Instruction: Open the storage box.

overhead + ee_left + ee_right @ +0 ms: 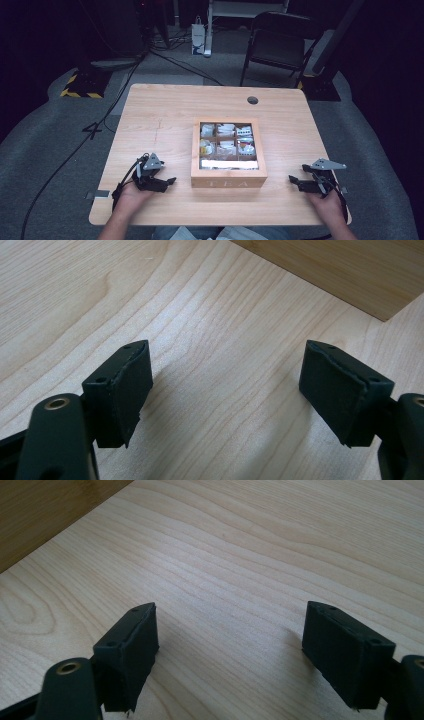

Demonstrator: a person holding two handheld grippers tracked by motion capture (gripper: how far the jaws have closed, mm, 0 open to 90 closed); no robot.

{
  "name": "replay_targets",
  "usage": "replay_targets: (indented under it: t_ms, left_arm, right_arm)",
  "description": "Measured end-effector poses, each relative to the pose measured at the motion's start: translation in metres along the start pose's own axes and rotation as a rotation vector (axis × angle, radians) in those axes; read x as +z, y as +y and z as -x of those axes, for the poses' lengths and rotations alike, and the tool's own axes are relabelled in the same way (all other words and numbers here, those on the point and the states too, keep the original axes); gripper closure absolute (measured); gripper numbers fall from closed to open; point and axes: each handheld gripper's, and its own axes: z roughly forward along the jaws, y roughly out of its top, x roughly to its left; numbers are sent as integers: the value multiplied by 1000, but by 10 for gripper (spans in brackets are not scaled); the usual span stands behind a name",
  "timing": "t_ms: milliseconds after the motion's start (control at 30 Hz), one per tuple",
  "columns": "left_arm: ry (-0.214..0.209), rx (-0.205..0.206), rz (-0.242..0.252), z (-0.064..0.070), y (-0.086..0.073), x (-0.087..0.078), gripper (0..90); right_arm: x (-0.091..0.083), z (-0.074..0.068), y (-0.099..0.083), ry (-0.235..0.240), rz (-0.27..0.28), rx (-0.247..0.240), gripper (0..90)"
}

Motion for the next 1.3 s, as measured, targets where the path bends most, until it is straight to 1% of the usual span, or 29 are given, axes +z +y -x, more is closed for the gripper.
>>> replay_targets:
  t_ms: [433,467,600,667,733,767,800,833,867,967,1000,1100,1133,1200,1233,1267,1300]
  left_arm:
    - [-5,1,0,-1,0,0,222]
    - [-9,-7,3,-2,0,0,223]
    - [-7,-7,4,-3,0,-1,231]
    - [-14,-27,9,-3,-1,-2,230]
    - [-27,-32,20,-5,0,-5,230]
    - [-25,-37,28,-5,2,-8,230]
    - [-30,-33,38,-4,6,-14,240]
    - [-30,-33,38,-4,6,-14,249]
    - [-39,-29,48,-2,10,-19,255]
    - [-37,-20,54,0,14,-24,260]
    - [-38,-31,63,2,17,-27,268]
    - [-32,-29,71,3,19,-31,275]
    - [-31,-38,82,4,22,-35,281]
    - [-31,-45,88,5,23,-36,286]
    - [-29,-40,92,6,24,-38,286]
    - [-29,-44,102,9,27,-42,292]
    - [-29,-44,102,9,27,-42,292]
  right_arm:
    - [0,0,0,0,0,0,225]
    - [0,0,0,0,0,0,225]
    - [0,0,0,0,0,0,225]
    - [0,0,0,0,0,0,225]
    - [0,0,0,0,0,0,225]
    - [0,0,0,0,0,0,225]
    - [0,0,0,0,0,0,225]
    - [0,0,0,0,0,0,225]
    - [0,0,0,0,0,0,225]
    - [0,0,0,-1,0,-1,225]
    - [0,0,0,-1,-1,-1,225]
    - [0,0,0,-1,-1,0,224]
    - [0,0,0,-2,-1,-1,224]
    - [0,0,0,-1,-1,-1,225]
    - [0,0,0,-1,-1,-1,225]
    - [0,0,0,-2,-1,-1,225]
    - [0,0,0,-2,-1,-1,225]
